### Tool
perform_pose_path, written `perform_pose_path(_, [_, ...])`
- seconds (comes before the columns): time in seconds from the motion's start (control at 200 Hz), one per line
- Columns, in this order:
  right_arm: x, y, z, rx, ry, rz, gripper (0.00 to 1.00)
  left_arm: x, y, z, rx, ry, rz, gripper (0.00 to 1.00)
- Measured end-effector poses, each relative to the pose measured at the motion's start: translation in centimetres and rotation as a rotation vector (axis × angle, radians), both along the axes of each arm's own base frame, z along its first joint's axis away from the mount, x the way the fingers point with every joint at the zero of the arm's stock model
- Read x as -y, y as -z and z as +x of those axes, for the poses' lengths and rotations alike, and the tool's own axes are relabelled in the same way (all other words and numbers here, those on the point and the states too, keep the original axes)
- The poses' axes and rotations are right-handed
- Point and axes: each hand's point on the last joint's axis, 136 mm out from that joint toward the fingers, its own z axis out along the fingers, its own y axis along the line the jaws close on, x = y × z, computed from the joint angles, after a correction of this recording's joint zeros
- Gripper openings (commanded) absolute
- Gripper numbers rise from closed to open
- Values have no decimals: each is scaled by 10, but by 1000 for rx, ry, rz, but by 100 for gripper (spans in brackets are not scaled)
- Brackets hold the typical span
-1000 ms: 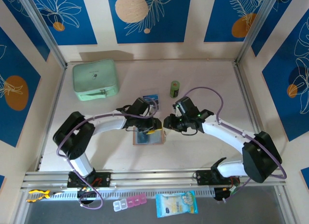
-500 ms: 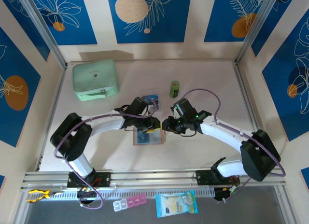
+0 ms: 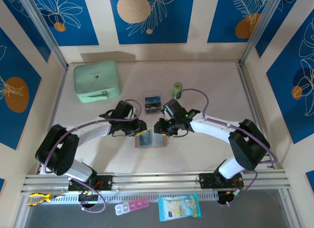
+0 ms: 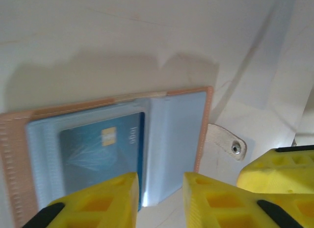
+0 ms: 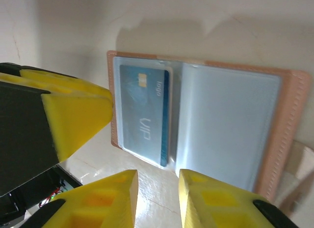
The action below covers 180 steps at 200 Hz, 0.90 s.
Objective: Take the credit cards out of the card holder
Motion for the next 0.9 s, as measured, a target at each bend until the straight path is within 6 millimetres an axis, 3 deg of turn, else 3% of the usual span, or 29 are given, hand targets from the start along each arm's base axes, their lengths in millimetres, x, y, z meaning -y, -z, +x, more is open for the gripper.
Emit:
perform_pose_path(0.345, [-29,18,4,-45,-45,-8,26,-27,16,-7,-24,-30,32,12])
perform_pose_path(0.9, [-45,39,3,-87,-72,-24,25,-30,37,-24,-83,-15,30,6])
